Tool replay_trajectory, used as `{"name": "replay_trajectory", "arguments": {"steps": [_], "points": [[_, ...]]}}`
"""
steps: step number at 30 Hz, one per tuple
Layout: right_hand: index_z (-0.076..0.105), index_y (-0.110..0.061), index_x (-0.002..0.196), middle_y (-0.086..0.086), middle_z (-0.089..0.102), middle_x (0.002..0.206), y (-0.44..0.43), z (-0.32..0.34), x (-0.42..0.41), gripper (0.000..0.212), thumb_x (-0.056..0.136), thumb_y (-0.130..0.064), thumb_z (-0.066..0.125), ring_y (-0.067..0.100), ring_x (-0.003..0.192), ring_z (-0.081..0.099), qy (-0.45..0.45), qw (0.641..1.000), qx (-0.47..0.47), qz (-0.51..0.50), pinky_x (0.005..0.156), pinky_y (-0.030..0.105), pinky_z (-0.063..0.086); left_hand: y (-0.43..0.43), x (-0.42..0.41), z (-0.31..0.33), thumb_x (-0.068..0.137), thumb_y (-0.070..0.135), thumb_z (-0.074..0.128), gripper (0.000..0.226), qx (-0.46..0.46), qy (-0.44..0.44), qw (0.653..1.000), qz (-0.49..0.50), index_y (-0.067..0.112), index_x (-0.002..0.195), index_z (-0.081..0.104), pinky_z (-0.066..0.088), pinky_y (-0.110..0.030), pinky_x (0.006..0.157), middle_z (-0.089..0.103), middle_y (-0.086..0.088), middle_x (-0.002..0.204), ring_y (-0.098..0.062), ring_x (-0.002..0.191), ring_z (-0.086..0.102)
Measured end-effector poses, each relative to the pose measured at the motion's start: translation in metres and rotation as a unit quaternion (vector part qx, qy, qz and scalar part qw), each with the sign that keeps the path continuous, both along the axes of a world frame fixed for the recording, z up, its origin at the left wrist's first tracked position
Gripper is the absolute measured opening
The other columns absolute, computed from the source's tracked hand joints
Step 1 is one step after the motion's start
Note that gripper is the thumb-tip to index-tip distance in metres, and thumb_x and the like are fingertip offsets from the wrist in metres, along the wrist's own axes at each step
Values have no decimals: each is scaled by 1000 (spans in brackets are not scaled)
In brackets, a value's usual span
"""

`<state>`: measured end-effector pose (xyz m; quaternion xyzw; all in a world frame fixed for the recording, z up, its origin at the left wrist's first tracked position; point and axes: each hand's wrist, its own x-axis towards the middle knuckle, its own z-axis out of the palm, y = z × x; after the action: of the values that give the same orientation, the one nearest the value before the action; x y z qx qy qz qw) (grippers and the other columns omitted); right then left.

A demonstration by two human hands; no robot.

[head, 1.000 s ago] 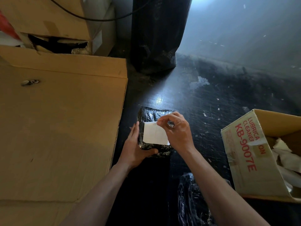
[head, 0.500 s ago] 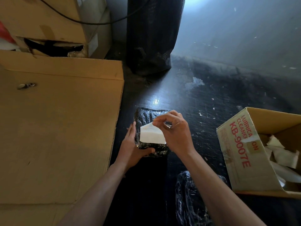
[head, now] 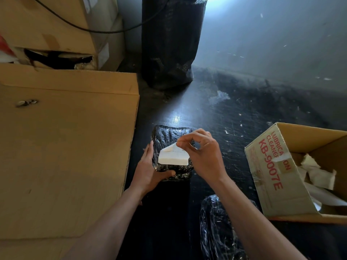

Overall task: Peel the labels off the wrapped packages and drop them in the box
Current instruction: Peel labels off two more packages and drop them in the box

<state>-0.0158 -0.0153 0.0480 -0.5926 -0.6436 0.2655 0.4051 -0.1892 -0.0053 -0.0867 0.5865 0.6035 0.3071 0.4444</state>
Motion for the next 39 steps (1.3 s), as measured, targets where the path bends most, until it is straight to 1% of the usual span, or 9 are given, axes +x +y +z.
{"name": "replay_trajectory", "arguments": {"steps": [7,11,16,20,23,26,29,34,39], "points": [[76,-33,84,-15,68,88,-5,7,1,12,82,-22,81,8,101,58,24,1000,-6,7,84,12,43,-2,0,1,52,54,97,145,-1,6,1000,-2,31,164,7,21,-39,126,14,7,170,-12,155,16],[75,-36,80,-15,70,89,-6,23,0,16,83,-21,80,12,99,62,78,997,3,1,81,15,41,-1,-1,-3,47,69,92,133,1,19,1000,4,31,158,29,39,-45,118,40,2,159,-16,144,41],[74,-36,82,-16,71,96,-3,47,10,15,85,-22,78,11,105,59,39,999,20,-7,83,18,38,-2,0,5,52,58,95,146,2,23,1000,-9,35,163,3,22,-41,126,12,7,170,-11,155,16],[75,-29,88,-17,70,94,-10,52,20,7,87,-22,75,6,105,53,-36,999,30,-12,81,8,34,-2,0,12,53,61,94,146,-1,49,999,-21,32,163,2,22,-46,126,12,4,171,-15,156,15],[71,-31,91,-22,66,88,-18,53,27,9,88,-24,76,8,103,53,-71,997,34,-23,89,28,45,-2,0,19,54,61,93,145,-1,73,997,-26,27,164,3,23,-44,126,15,2,170,-15,155,17],[67,-33,92,-26,63,86,-27,54,32,12,87,-26,77,9,102,53,-112,993,21,-23,97,48,45,-4,-2,30,59,67,88,141,4,97,995,-23,23,164,5,25,-41,125,17,0,170,-17,155,21],[68,-31,92,-26,62,84,-33,52,38,12,87,-25,76,10,100,51,-149,989,7,-24,96,52,46,-9,-5,49,71,70,78,124,46,146,988,-4,17,163,15,29,-41,123,24,-2,168,-19,153,27],[70,-29,88,-23,60,80,-45,55,52,3,90,-30,73,10,93,51,-215,976,7,-21,94,46,47,-7,-2,99,85,62,71,78,140,221,964,-39,15,146,55,48,-38,107,58,-5,145,-21,130,56],[73,-23,94,-9,72,92,-53,71,82,12,94,-34,68,16,93,58,-277,959,-44,-47,93,52,49,11,24,149,85,58,73,68,180,288,931,-133,14,136,63,51,-31,93,67,-4,127,-19,113,64]]}}
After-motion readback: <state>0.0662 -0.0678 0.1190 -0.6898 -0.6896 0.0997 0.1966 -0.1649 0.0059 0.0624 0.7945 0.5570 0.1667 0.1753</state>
